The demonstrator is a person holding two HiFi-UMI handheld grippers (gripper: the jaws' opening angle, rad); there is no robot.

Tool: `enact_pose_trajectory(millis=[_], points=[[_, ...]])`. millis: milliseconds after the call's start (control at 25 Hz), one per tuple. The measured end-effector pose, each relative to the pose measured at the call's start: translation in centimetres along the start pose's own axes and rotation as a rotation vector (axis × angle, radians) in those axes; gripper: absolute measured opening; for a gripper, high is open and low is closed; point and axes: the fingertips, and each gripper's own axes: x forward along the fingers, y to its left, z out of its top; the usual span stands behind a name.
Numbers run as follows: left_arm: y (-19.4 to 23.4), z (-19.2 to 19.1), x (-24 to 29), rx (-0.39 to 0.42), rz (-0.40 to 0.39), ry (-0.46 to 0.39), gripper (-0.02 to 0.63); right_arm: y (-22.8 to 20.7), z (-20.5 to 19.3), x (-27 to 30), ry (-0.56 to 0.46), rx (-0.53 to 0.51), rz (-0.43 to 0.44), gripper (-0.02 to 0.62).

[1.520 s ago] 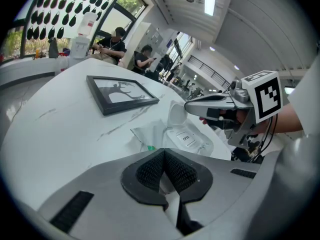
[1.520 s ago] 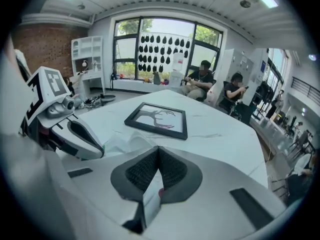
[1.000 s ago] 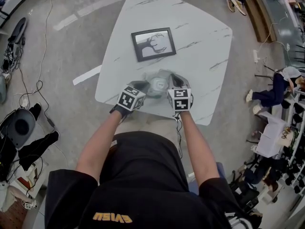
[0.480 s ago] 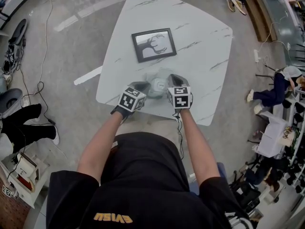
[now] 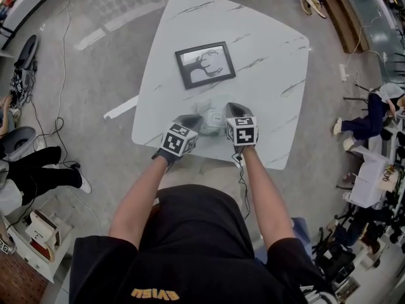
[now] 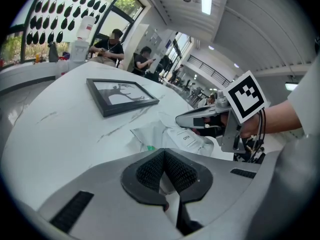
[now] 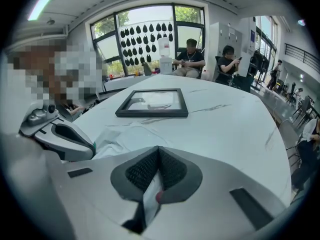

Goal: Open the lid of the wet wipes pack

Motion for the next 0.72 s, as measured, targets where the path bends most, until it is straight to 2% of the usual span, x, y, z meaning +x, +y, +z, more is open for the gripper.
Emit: enact_pose_trajectory(millis=[280,440,480,560,640,720], points=[[-0.2,0.0,-0.1,-0.002,0.009,-0.004,0.014,-0.1,0.0,-0.1,-0.016,-0.004,-0.010,0.000],[0.1,0.1,-0.1,0.044,0.030,-0.008,0.015,-0.1,0.5,-0.5,-0.006,0.062,0.029,0.002],[0.2,0.1,-0.4,0.076,0.043,0.005,0.015,0.0,0.6,-1.3,-0.019,0.078,0.032,0.002],[0.6,0.5,-2.0,0.200,0.143,0.017,0.015,0.3,0.8,-3.8,-0.064,0.093,0.024,0.002],[0.5,1.8,-4.5,0.303,0.237,-0.036,0.015,0.7,1.0,-6.7,-0.121,0.107,0.013,0.002],[-0.3,3.3,-7.2,0.320,0.251,-0.105,0.015,1.0,1.0,-9.5,-0.175,0.127,-0.008,0.002]])
